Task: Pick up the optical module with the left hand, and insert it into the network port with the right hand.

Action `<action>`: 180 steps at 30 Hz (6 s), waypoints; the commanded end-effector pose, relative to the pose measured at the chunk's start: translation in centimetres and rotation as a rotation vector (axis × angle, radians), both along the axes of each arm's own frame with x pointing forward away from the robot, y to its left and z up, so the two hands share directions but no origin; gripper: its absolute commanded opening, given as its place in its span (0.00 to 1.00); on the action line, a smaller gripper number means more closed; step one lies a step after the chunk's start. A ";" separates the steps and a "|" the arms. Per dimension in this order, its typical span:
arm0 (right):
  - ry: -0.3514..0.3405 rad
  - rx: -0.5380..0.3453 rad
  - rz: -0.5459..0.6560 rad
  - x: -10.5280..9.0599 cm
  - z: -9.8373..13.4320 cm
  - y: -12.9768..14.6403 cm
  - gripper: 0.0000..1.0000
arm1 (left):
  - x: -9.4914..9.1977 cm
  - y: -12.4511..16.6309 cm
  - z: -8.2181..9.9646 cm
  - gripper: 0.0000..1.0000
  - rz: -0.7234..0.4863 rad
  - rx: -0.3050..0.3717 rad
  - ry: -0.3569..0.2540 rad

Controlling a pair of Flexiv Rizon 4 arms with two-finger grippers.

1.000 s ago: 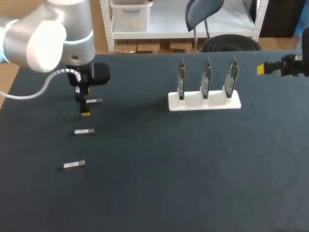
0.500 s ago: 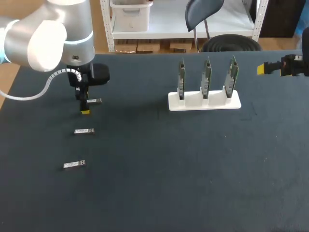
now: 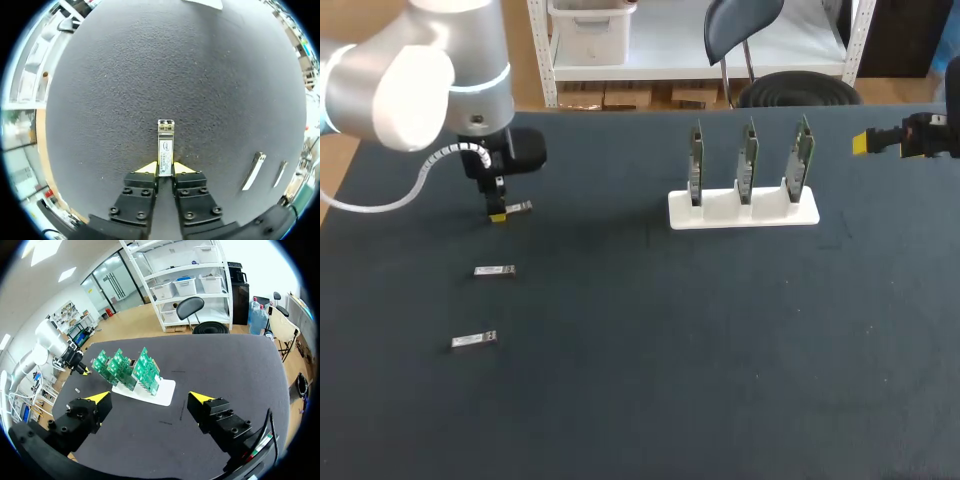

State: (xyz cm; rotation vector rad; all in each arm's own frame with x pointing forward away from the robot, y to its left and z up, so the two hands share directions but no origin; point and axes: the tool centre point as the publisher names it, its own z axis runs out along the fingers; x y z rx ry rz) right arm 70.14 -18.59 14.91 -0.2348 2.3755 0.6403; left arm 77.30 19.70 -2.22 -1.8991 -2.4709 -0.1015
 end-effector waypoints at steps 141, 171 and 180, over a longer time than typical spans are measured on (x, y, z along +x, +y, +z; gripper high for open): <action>0.000 -0.004 -0.005 -0.2 0.1 0.1 1.00 | -0.1 -32.1 18.4 0.00 -0.118 -1.400 -0.138; -0.162 -0.026 1.054 5.3 5.7 8.5 1.00 | -0.1 -32.1 18.4 0.00 -0.118 -1.400 -0.138; -0.168 0.042 1.316 5.3 6.4 11.7 1.00 | -0.1 -32.1 18.4 0.00 -0.118 -1.400 -0.138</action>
